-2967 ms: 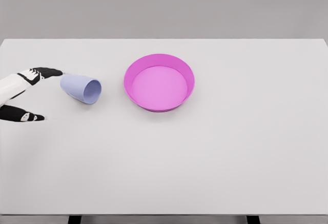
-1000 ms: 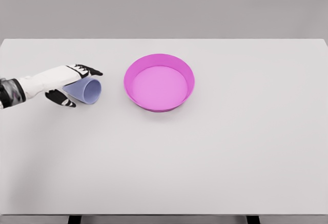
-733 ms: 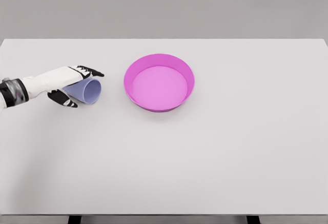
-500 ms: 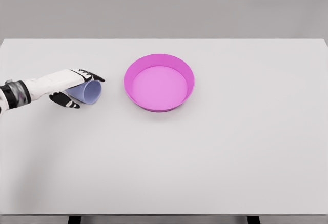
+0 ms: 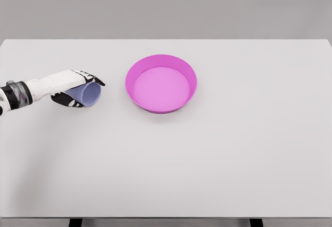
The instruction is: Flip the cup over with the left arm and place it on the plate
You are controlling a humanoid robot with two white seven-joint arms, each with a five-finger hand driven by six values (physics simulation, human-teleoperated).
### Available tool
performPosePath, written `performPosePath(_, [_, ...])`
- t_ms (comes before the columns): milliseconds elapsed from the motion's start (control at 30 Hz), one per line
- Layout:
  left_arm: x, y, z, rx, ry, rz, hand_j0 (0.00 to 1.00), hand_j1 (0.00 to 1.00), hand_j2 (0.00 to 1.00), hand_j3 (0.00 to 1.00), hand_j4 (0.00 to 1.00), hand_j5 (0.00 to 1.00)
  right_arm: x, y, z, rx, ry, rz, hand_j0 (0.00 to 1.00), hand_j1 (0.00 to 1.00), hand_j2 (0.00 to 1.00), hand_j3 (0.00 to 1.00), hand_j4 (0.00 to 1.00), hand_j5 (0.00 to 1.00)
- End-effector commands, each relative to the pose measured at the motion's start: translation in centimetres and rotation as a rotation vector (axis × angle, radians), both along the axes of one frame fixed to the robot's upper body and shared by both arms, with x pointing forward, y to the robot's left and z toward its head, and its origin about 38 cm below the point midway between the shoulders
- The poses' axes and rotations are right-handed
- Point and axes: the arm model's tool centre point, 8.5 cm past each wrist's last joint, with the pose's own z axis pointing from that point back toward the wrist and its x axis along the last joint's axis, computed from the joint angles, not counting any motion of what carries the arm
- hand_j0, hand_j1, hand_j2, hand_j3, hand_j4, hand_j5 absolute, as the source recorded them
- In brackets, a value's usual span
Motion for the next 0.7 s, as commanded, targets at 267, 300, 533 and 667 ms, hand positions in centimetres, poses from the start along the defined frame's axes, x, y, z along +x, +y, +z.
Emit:
performPosePath(267, [-0.1,-0.5,0.5,-0.075,0.002,-0.005,0.74,0.74,0.74,0.74,0.74,0.74,0.0,0.0,0.0,0.0,0.0,0.0,1.0,1.0,1.0,1.0,1.0,1.0])
performPosePath(300, [-0.1,-0.5,0.6,-0.099,0.005,-0.002,0.74,0.74,0.74,0.74,0.74,0.74,0.0,0.0,0.0,0.001,0.0,0.0,1.0,1.0,1.0,1.0,1.0,1.0])
performPosePath(533, [-0.3,-0.9,1.3,-0.184,0.007,-0.005,0.74,0.74,0.74,0.74,0.74,0.74,0.0,0.0,0.0,0.0,0.0,0.0,1.0,1.0,1.0,1.0,1.0,1.0])
performPosePath(667, [-0.5,-1.7,2.0,-0.258,0.013,-0.021,0.74,0.74,0.74,0.74,0.74,0.74,0.0,0.0,0.0,0.001,0.0,0.0,1.0,1.0,1.0,1.0,1.0,1.0])
